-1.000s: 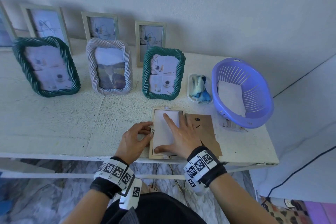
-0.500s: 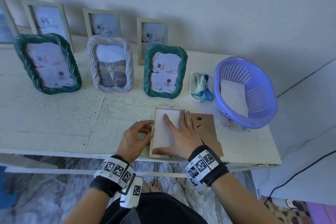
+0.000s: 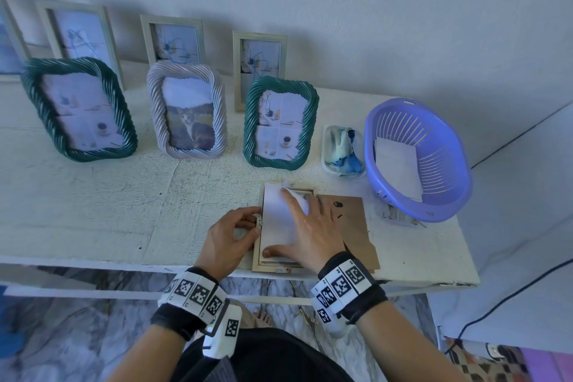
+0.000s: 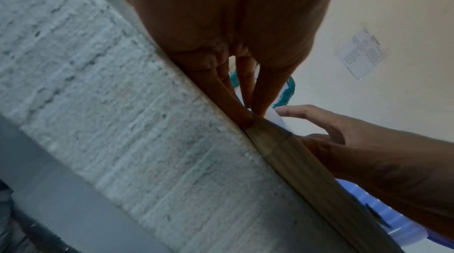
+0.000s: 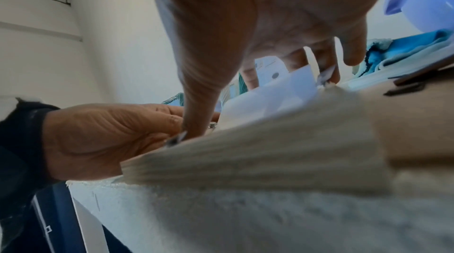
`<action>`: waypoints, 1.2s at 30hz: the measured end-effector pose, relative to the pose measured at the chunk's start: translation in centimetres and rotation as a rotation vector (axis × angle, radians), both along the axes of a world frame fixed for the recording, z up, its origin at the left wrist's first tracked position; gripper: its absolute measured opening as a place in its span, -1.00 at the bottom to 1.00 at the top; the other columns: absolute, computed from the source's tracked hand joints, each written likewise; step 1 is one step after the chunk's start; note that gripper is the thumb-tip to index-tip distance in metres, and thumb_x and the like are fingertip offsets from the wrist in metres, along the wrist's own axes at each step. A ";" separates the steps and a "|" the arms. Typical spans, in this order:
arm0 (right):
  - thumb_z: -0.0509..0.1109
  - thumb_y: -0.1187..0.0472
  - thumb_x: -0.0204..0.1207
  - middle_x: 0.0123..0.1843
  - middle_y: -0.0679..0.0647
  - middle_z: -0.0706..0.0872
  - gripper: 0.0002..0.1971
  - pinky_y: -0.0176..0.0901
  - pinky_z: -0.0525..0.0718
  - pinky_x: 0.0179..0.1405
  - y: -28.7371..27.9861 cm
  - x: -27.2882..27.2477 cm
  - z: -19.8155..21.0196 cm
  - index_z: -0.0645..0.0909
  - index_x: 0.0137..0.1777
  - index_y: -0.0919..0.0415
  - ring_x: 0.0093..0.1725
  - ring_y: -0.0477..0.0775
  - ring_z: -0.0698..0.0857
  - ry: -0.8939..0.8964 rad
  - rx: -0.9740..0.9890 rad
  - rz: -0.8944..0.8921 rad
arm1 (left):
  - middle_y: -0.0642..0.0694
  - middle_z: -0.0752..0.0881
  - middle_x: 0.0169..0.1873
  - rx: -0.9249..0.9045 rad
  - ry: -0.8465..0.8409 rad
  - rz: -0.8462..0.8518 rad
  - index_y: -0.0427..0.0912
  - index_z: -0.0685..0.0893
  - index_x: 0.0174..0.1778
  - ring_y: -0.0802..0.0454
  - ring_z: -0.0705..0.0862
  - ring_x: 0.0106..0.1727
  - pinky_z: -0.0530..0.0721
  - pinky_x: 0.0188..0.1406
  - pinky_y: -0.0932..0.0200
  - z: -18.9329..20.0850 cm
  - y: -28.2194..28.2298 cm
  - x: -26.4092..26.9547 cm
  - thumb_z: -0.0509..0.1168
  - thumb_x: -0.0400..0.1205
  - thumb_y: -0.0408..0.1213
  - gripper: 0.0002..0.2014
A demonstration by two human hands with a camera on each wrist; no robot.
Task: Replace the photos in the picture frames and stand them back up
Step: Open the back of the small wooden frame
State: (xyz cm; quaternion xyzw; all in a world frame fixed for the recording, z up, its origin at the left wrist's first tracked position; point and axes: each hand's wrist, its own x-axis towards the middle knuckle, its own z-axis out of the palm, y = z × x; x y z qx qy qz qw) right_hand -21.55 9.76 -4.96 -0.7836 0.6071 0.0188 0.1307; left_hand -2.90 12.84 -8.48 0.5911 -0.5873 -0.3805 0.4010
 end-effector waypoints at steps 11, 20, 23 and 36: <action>0.20 -0.64 0.21 0.68 0.23 0.06 0.18 0.16 0.27 0.56 -0.2 -1.0 1.8 0.01 0.68 0.10 0.65 0.27 0.08 0.017 0.022 0.014 | 0.08 0.71 -0.05 -0.011 -0.046 -0.001 0.00 0.70 0.23 0.27 0.70 0.01 0.60 0.01 0.52 0.1 0.1 -0.1 0.45 0.56 -0.40 -0.66; 0.30 -0.68 -0.03 0.65 0.35 -0.46 0.40 0.32 0.00 0.62 1.2 -0.2 -0.1 -0.42 0.65 -0.13 0.66 0.41 -0.31 -0.048 0.180 -0.072 | 0.07 0.73 -0.05 -0.005 -0.036 -0.004 0.07 0.68 0.17 0.24 0.71 0.01 0.61 0.03 0.49 -0.1 0.0 0.0 0.45 0.55 -0.41 -0.65; 0.40 -0.62 0.00 0.67 0.36 -0.37 0.37 0.36 0.12 0.59 0.0 -0.4 0.4 -0.40 0.64 -0.20 0.67 0.43 -0.18 -0.069 0.179 -0.089 | 0.05 0.73 -0.05 -0.017 -0.051 -0.028 0.01 0.68 0.20 0.23 0.70 0.02 0.60 0.03 0.49 -0.2 -0.1 0.1 0.45 0.56 -0.40 -0.67; 0.45 -0.14 0.46 0.44 0.12 0.47 -0.30 0.08 0.40 0.36 -3.8 -2.6 1.5 0.31 0.58 -0.10 0.36 0.28 0.37 -0.170 0.107 -0.103 | 0.03 0.72 -0.04 -0.022 -0.047 -0.030 -0.05 0.68 0.24 0.26 0.70 0.01 0.59 -0.02 0.53 -0.3 -0.1 0.2 0.44 0.57 -0.38 -0.67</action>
